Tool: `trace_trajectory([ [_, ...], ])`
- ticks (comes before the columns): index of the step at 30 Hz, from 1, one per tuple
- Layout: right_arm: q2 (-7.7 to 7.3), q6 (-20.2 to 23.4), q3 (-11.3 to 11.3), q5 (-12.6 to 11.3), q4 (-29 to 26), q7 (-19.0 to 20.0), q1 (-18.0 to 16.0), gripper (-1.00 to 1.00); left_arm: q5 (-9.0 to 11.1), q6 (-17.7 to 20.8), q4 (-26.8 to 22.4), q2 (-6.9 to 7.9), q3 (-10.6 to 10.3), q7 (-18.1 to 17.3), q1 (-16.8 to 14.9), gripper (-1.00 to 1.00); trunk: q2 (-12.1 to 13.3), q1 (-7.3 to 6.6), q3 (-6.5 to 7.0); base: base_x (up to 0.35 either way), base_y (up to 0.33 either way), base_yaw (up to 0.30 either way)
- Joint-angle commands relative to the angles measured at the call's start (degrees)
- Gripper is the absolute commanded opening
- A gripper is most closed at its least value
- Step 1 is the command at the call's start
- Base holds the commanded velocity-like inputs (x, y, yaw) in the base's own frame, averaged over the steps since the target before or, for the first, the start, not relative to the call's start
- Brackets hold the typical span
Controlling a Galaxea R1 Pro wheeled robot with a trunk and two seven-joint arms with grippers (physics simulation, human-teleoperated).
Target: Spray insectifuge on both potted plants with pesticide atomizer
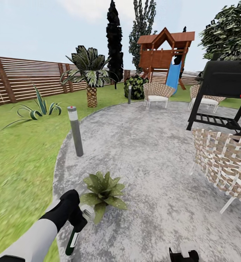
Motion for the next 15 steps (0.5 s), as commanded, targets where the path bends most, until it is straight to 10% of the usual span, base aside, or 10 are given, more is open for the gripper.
trace_trajectory([
  [1,0.0,-0.19,-0.41,0.62,0.06,-0.21,-0.03,1.0,-0.55,0.23,-0.09,0.03,-0.21,-0.55,-0.04,-1.0,-0.03,-0.03,-0.06,-0.22,-0.204,0.276],
  [15,-0.16,-0.15,-0.43,0.67,0.07,-0.13,-0.03,1.0,1.04,0.01,-0.92,0.04,0.2,-0.74,-0.04,-1.0,-0.03,-0.03,-0.06,-0.058,-0.045,0.1],
])
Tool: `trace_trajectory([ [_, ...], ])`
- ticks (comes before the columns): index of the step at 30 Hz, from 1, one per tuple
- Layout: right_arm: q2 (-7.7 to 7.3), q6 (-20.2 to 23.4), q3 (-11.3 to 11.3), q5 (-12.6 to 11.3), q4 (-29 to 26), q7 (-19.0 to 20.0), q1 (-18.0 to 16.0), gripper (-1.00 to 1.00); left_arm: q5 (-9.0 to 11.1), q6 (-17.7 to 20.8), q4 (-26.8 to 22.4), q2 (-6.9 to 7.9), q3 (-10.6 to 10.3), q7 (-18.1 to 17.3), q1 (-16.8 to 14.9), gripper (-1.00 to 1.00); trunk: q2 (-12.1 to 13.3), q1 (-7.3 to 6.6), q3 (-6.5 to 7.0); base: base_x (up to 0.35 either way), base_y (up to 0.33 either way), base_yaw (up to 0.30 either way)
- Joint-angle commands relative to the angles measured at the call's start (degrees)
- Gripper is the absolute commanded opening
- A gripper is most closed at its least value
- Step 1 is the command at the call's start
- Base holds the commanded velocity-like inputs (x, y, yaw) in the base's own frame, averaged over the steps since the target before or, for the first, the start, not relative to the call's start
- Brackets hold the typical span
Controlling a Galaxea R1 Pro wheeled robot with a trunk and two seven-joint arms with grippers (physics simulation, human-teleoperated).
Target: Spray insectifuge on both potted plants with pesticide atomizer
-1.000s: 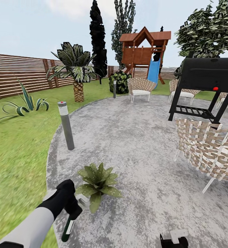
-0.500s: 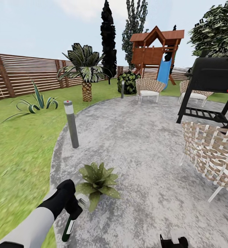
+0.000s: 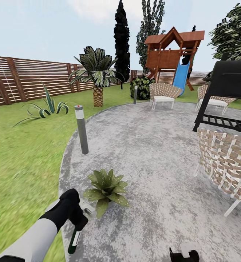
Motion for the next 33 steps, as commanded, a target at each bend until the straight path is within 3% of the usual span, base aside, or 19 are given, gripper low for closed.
trace_trajectory([
  [1,-0.01,-0.18,-0.38,0.61,0.07,-0.24,-0.04,1.0,-0.09,0.23,-0.12,0.04,-0.27,-0.64,-0.03,-1.0,-0.02,-0.01,-0.06,0.0,0.0,0.0],
  [5,-0.02,-0.2,-0.4,0.61,0.07,-0.24,-0.04,1.0,0.97,0.2,-0.16,-0.19,-0.35,-0.8,-0.03,-1.0,-0.02,-0.01,-0.06,0.127,-0.008,0.0],
  [11,-0.02,-0.18,-0.38,0.61,0.07,-0.24,-0.04,1.0,1.05,0.14,-0.15,-0.32,-0.33,-0.5,-0.03,-1.0,-0.02,-0.01,-0.06,0.242,-0.141,0.0],
  [19,0.02,-0.19,-0.38,0.61,0.07,-0.24,-0.04,1.0,1.15,-0.25,0.72,0.19,-0.42,-0.65,0.09,-1.0,-0.02,-0.01,-0.06,0.017,-0.029,0.0],
  [24,0.07,-0.22,-0.38,0.61,0.07,-0.26,-0.04,1.0,0.95,-2.97,0.73,0.79,-0.43,-0.59,3.09,-1.0,-0.02,-0.01,-0.06,0.0,0.0,0.0],
  [33,0.07,-0.19,-0.41,0.61,0.07,-0.25,-0.04,1.0,1.0,-3.28,-0.25,-0.29,-0.45,-0.69,3.37,-1.0,-0.02,-0.01,-0.06,0.004,0.0,0.0],
])
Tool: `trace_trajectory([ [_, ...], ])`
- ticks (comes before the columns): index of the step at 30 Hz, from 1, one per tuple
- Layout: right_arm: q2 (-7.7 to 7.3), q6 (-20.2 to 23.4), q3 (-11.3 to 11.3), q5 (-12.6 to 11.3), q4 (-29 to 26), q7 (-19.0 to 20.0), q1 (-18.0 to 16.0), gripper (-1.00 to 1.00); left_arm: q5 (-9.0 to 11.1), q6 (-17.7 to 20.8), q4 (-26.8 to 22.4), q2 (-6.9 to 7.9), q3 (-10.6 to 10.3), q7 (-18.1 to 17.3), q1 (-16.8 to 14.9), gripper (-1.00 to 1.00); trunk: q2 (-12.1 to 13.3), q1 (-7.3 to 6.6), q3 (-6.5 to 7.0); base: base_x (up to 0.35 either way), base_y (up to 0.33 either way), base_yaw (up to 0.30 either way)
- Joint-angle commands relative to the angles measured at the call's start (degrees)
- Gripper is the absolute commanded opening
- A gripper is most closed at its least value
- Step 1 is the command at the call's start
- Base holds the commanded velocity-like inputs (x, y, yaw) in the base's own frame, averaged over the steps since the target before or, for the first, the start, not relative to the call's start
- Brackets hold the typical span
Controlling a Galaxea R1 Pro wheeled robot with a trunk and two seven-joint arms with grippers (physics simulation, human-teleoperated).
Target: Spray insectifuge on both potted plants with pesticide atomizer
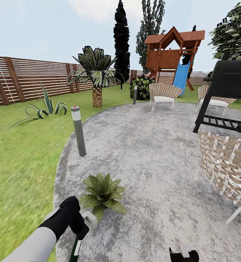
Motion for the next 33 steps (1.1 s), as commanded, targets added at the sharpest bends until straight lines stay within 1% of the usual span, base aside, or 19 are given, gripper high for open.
trace_trajectory([
  [1,0.0,-0.17,-0.39,0.61,0.07,-0.26,-0.04,1.0,-0.46,0.31,-0.1,0.0,-0.18,-0.53,-0.05,-1.0,-0.02,-0.01,-0.06,0.152,0.0,0.0],
  [4,0.0,-0.17,-0.38,0.58,0.01,-0.28,-0.04,1.0,-0.52,0.42,-0.09,0.01,-0.17,-0.54,-0.08,-1.0,-0.02,-0.01,-0.06,0.217,0.0,0.0],
  [7,0.03,-0.18,-0.37,0.53,-0.04,-0.31,-0.04,1.0,-0.47,0.44,-0.09,0.01,-0.04,-0.5,-0.08,-1.0,-0.02,-0.01,-0.06,0.046,0.0,0.02],
  [11,0.09,-0.17,-0.37,0.52,-0.02,-0.32,-0.04,1.0,-0.35,0.3,-0.09,0.05,0.21,-0.59,-0.01,-1.0,-0.02,-0.01,-0.06,0.004,0.0,0.23],
  [14,0.09,-0.18,-0.36,0.52,-0.01,-0.32,-0.04,1.0,-0.29,0.14,-0.09,0.53,0.24,-0.76,0.07,-1.0,-0.02,-0.01,-0.06,0.0,0.0,0.271],
  [15,0.09,-0.18,-0.36,0.52,-0.01,-0.32,-0.04,1.0,-0.28,0.08,-0.09,0.72,0.66,-0.78,0.08,-1.0,-0.02,-0.01,-0.06,0.0,0.0,0.275],
  [16,0.09,-0.19,-0.36,0.52,-0.01,-0.32,-0.04,1.0,-0.28,-0.11,-0.09,0.85,2.01,-0.78,0.15,-1.0,-0.02,-0.01,-0.06,0.0,0.0,0.276],
  [17,0.09,-0.2,-0.36,0.54,-0.01,-0.32,-0.04,1.0,-0.28,-1.54,-0.04,0.93,4.51,-0.74,0.26,-1.0,-0.02,-0.01,-0.06,0.0,0.0,0.268],
  [18,0.09,-0.18,-0.36,0.53,-0.01,-0.32,-0.04,1.0,-0.33,-4.16,0.04,0.87,6.54,-0.68,0.32,-1.0,-0.02,-0.01,-0.06,0.0,0.0,0.132],
  [20,0.09,-0.18,-0.37,0.53,-0.01,-0.32,-0.04,1.0,-0.39,-5.68,0.07,0.48,7.44,-0.4,0.34,-1.0,-0.02,-0.01,-0.06,0.0,0.0,0.064],
  [23,0.09,-0.18,-0.4,0.53,-0.01,-0.32,-0.04,1.0,-0.54,-6.21,-0.05,-0.07,7.65,-0.19,-0.02,-1.0,-0.02,-0.01,-0.06,0.0,0.0,0.01],
  [27,0.09,-0.19,-0.42,0.55,-0.01,-0.32,-0.04,1.0,-1.0,-6.15,-0.05,-0.08,7.65,-0.2,-0.25,-1.0,-0.02,-0.01,-0.06,0.084,-0.014,0.001],
  [31,0.09,-0.18,-0.42,0.52,-0.01,-0.32,-0.04,1.0,-0.95,-6.21,0.0,-0.1,7.8,-0.19,-0.24,-1.0,-0.02,-0.01,-0.06,0.252,-0.091,0.0],
  [33,0.09,-0.18,-0.41,0.54,-0.01,-0.32,-0.04,1.0,-0.9,-6.23,0.38,-0.13,7.82,-0.19,-0.16,-1.0,-0.02,-0.01,-0.06,0.048,-0.02,0.0],
])
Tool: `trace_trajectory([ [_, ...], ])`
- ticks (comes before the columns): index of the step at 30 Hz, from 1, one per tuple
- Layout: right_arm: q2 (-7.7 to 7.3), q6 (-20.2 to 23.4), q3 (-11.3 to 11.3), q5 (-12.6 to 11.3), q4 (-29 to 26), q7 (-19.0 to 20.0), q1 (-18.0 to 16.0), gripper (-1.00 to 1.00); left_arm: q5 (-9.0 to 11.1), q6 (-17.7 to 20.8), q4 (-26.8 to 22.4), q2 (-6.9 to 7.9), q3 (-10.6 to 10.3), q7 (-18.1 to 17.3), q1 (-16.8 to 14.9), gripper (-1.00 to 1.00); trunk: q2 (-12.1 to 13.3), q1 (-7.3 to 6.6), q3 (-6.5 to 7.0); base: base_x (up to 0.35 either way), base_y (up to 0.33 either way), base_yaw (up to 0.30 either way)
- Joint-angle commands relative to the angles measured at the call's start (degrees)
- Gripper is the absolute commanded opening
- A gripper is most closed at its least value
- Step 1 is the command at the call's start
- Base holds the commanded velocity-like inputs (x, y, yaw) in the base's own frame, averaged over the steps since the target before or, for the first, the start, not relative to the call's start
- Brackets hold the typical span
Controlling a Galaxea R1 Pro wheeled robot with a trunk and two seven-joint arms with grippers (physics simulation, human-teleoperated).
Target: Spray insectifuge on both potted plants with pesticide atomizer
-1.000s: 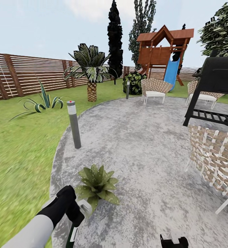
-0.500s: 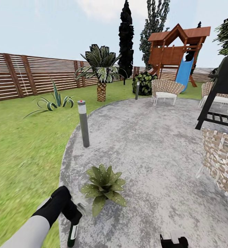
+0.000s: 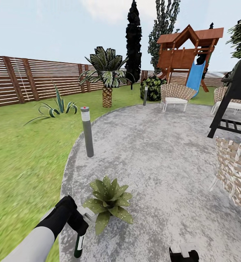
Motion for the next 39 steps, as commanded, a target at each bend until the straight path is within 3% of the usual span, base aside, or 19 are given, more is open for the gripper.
trace_trajectory([
  [1,0.0,-0.19,-0.4,0.6,0.07,-0.24,-0.04,1.0,-0.29,0.39,-0.01,0.01,-0.02,-0.41,0.03,-1.0,-0.02,-0.01,-0.05,0.018,-0.007,0.0],
  [11,0.0,-0.18,-0.42,0.59,0.07,-0.24,-0.04,1.0,0.29,0.53,-1.52,-1.06,0.0,-0.76,-0.1,-1.0,-0.02,-0.01,-0.05,0.001,-0.001,0.0],
  [16,0.0,-0.17,-0.42,0.59,0.07,-0.24,-0.04,1.0,0.33,0.66,-4.42,-1.05,0.33,-0.85,-0.17,-1.0,-0.02,-0.01,-0.05,0.0,0.0,0.0],
  [28,0.0,-0.17,-0.41,0.59,0.07,-0.24,-0.04,1.0,0.13,0.67,-4.51,-0.52,0.48,-0.61,0.14,-1.0,-0.02,-0.01,-0.05,-0.143,0.0,0.0],
  [33,0.0,-0.18,-0.41,0.59,0.07,-0.24,-0.04,1.0,-0.23,0.52,-3.83,-0.52,1.71,-0.28,0.48,-1.0,-0.02,-0.01,-0.05,-0.001,0.0,0.0],
  [39,0.0,-0.19,-0.4,0.59,0.07,-0.23,-0.04,1.0,-0.11,0.31,-2.6,-0.34,1.93,-0.08,3.18,-1.0,-0.02,-0.01,-0.05,0.0,0.0,0.0],
])
